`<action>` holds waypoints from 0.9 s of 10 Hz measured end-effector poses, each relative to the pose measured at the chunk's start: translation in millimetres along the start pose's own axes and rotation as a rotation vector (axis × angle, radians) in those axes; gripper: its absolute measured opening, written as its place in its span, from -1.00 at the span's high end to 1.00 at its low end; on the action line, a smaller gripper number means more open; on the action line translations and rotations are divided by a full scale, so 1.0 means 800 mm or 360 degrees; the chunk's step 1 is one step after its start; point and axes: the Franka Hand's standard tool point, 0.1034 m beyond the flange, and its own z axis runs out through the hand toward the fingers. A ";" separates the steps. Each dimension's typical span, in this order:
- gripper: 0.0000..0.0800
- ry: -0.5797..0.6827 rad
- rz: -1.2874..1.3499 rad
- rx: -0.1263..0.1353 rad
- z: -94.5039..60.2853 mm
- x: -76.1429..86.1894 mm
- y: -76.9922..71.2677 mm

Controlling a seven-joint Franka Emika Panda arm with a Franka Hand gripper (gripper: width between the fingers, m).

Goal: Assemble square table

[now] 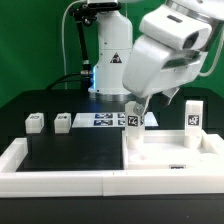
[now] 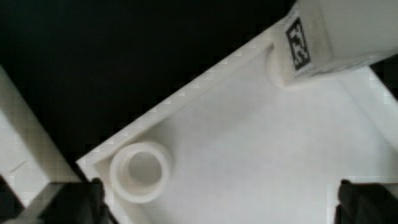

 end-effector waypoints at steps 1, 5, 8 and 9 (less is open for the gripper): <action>-0.62 0.0052 0.0170 -0.0002 0.000 -0.014 -0.008; -0.62 0.0041 0.0675 0.0327 0.000 -0.054 -0.001; -0.62 0.0036 0.0712 0.0357 0.003 -0.062 0.003; -0.62 0.0036 0.0715 0.0357 0.004 -0.062 0.003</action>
Offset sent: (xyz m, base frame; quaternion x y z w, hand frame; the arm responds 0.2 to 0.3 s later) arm -0.0042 -0.0200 0.0179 0.2073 -0.0199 0.2412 0.9479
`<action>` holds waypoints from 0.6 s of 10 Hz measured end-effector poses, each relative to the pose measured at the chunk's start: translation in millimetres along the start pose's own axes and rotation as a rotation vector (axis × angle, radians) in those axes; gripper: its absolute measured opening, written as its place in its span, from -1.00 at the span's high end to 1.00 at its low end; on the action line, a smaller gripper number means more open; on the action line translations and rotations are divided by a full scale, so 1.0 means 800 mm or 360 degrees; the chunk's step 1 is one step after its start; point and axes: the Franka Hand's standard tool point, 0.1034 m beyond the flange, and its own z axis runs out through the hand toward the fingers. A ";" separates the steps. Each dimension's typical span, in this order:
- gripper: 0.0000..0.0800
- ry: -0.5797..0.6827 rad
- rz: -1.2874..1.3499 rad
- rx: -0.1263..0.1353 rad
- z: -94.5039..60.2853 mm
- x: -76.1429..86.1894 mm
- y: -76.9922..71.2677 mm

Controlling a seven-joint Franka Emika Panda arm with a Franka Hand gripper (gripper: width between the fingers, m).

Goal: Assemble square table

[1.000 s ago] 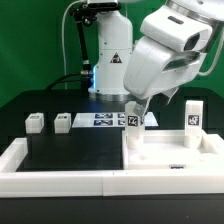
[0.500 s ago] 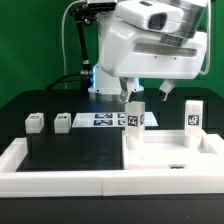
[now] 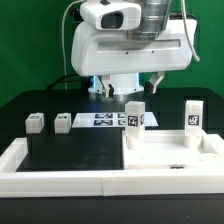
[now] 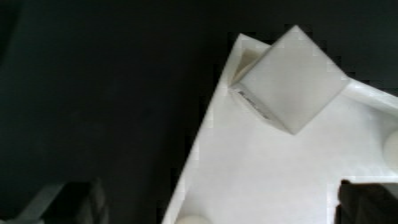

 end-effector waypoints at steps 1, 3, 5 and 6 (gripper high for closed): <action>-0.62 -0.0001 0.0000 0.0000 0.000 0.000 0.000; -0.62 -0.0001 0.0001 0.0000 0.001 0.000 0.000; -0.62 0.0011 0.0139 0.0025 0.007 -0.017 0.007; -0.62 -0.0014 0.0218 0.0039 0.014 -0.035 0.012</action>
Offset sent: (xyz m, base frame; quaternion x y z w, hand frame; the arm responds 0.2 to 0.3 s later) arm 0.0000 0.0000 0.0000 0.0000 0.0000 0.0000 1.0000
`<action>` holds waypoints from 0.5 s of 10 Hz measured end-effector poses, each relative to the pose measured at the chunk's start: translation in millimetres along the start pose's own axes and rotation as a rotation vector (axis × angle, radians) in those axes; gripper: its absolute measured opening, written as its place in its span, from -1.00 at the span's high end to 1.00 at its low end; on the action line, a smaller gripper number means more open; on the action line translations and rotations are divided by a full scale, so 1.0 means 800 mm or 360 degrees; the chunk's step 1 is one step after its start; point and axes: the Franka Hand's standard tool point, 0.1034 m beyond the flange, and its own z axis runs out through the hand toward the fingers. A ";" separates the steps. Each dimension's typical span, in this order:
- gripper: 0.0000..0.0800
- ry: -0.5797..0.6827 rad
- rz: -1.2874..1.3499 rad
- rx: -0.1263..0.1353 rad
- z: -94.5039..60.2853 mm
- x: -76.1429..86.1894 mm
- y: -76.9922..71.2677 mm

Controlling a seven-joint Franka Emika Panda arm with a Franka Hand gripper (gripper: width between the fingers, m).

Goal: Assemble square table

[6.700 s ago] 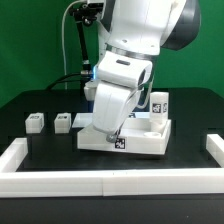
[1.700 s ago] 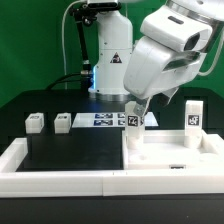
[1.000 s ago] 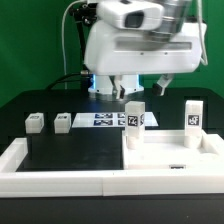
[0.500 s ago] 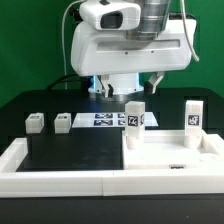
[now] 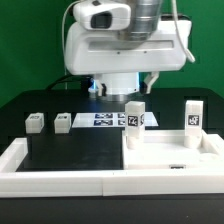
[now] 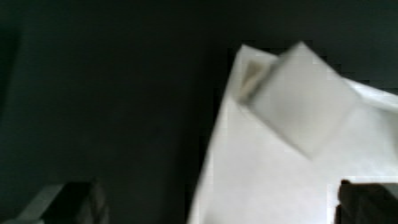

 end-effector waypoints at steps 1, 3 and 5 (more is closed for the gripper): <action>-0.62 -0.0015 0.0036 0.0007 0.004 -0.007 0.005; -0.62 -0.0075 0.0157 0.0085 0.014 -0.029 0.026; -0.62 -0.0112 0.0158 0.0112 0.042 -0.062 0.051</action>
Offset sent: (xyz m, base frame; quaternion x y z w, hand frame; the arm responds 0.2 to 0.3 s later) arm -0.0566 -0.0378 -0.0162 0.0792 -0.0294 0.0517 0.9951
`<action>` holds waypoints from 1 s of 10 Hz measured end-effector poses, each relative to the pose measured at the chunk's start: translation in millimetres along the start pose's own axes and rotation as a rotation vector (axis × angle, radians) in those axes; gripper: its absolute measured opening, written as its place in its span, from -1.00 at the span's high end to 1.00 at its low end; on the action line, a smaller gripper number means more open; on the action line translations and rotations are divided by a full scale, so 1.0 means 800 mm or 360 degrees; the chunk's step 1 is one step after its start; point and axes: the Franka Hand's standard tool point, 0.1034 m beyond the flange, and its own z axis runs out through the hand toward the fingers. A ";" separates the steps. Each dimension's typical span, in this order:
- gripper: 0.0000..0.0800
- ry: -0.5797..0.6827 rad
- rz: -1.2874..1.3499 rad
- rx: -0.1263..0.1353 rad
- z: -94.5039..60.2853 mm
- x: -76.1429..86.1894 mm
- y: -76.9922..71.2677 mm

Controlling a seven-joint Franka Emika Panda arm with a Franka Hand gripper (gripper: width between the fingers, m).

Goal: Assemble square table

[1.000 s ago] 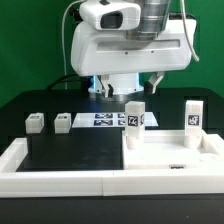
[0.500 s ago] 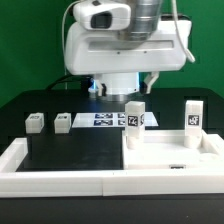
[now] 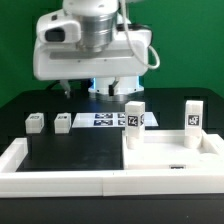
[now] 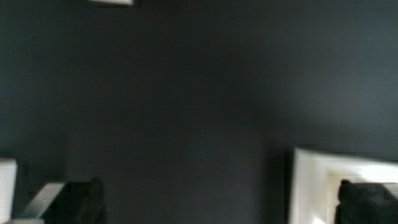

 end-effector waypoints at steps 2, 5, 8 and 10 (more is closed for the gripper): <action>-0.62 -0.0029 0.0007 0.0003 0.010 -0.008 0.002; -0.62 -0.0030 0.0007 0.0003 0.011 -0.008 0.003; -0.62 -0.0026 0.0051 0.0002 0.030 -0.024 0.008; -0.62 -0.0051 0.0065 0.0015 0.057 -0.051 0.022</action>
Offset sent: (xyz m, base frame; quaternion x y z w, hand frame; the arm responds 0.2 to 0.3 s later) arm 0.0000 0.0000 0.0000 0.0000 0.0000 0.0000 1.0000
